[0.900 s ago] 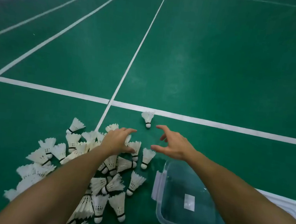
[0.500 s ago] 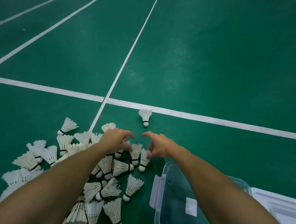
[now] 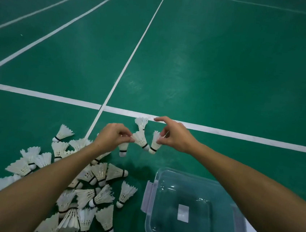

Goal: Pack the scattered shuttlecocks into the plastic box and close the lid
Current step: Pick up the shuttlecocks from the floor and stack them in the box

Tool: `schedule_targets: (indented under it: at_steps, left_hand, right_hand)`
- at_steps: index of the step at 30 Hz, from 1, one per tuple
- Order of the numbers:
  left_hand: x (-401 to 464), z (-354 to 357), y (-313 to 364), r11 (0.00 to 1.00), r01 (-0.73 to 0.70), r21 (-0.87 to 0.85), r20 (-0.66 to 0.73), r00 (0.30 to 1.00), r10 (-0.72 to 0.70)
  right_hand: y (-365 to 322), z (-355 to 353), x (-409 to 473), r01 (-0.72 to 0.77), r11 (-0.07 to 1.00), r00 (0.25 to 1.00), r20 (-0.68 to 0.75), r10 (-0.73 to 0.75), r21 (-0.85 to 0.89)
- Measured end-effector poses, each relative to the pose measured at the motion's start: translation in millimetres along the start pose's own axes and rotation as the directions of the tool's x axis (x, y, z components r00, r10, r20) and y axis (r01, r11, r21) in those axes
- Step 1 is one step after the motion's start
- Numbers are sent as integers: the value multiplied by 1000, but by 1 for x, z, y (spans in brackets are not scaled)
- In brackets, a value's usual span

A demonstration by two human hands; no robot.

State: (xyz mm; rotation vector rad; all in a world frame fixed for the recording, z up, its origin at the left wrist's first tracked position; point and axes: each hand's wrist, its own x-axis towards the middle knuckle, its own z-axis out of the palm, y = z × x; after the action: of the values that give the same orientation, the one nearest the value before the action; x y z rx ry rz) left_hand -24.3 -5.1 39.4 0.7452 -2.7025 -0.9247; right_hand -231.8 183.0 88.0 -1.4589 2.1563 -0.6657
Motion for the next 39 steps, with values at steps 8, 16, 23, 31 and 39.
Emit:
schedule_targets:
  at_steps: [8, 16, 23, 31, 39]
  left_hand:
    - [-43, -36, 81, 964, -209, -165, -142, 972, 186]
    - [-82, -21, 102, 925, -352, -143, -137, 932, 334]
    - [-89, -14, 96, 906, -407, -117, -90, 913, 398]
    - [-86, -3, 95, 876, -476, -74, 96, 871, 482]
    - [-76, 3, 119, 800, -600, 10, 224, 781, 583]
  right_hand:
    - [-12, -42, -135, 47, 933, 976, -214, 33, 356]
    - [28, 45, -208, -178, 906, 978, -31, 206, 384]
    - [54, 101, -195, -376, 896, 908, 285, 306, 235]
    - [62, 127, -195, -499, 849, 820, 413, 397, 175]
    - [46, 55, -210, -398, 835, 912, 260, 317, 379]
